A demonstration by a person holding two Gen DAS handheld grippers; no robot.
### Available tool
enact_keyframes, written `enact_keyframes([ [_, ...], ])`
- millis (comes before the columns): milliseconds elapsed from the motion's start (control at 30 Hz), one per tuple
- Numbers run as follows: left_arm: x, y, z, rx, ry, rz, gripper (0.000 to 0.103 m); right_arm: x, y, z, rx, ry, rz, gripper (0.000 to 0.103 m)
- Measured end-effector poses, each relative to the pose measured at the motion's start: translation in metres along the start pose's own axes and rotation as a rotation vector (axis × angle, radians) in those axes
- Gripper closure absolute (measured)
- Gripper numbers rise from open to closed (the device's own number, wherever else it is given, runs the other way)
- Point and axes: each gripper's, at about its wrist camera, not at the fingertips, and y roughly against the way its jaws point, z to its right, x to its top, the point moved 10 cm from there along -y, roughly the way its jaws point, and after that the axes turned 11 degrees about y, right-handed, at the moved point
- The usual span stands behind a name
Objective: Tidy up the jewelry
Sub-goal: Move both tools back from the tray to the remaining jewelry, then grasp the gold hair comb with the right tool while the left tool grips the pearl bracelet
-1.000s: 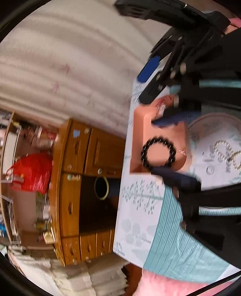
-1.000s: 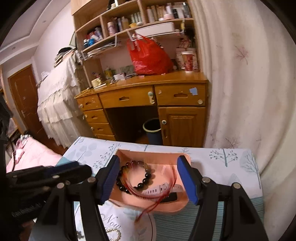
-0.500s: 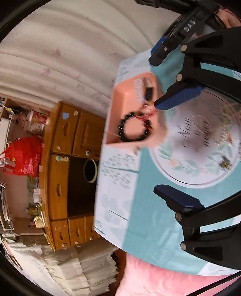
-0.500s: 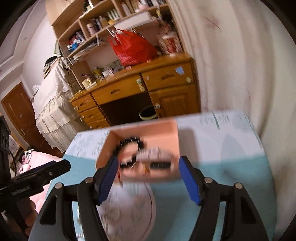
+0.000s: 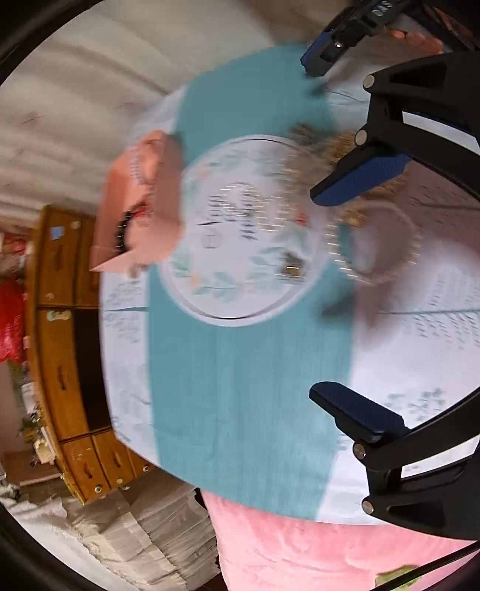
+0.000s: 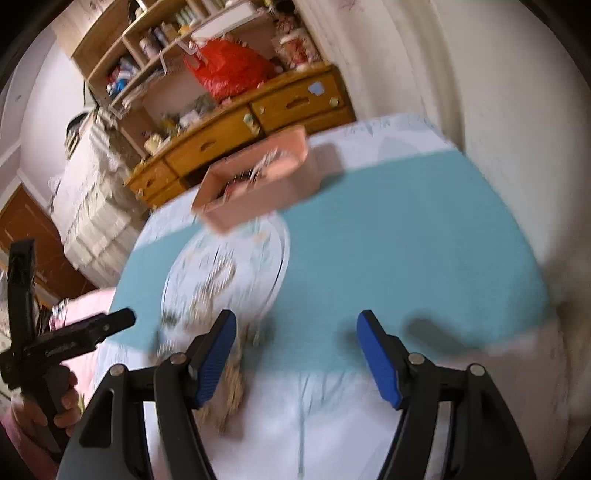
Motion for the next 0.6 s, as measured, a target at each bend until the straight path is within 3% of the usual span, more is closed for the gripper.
enact_keyframes([
  [133, -0.022, -0.003, -0.003, 0.023, -0.053, -0.046, 0.008, -0.038, 0.0, -0.034, 0.03, 0.111, -0.105, 0.035],
  [267, -0.032, -0.008, -0.004, 0.054, -0.111, -0.054, 0.011, -0.057, 0.005, -0.066, 0.035, 0.27, -0.13, 0.035],
  [367, -0.036, -0.011, 0.001, 0.045, -0.156, -0.047, 0.017, -0.061, 0.007, -0.085, 0.013, 0.421, -0.114, 0.035],
  [533, -0.041, -0.021, 0.003, 0.053, -0.206, -0.066, 0.037, -0.067, 0.001, -0.112, -0.054, 0.685, -0.087, 0.035],
  [600, -0.043, -0.024, 0.003, 0.046, -0.216, -0.075, 0.043, -0.069, -0.005, -0.117, -0.064, 0.722, -0.104, 0.035],
])
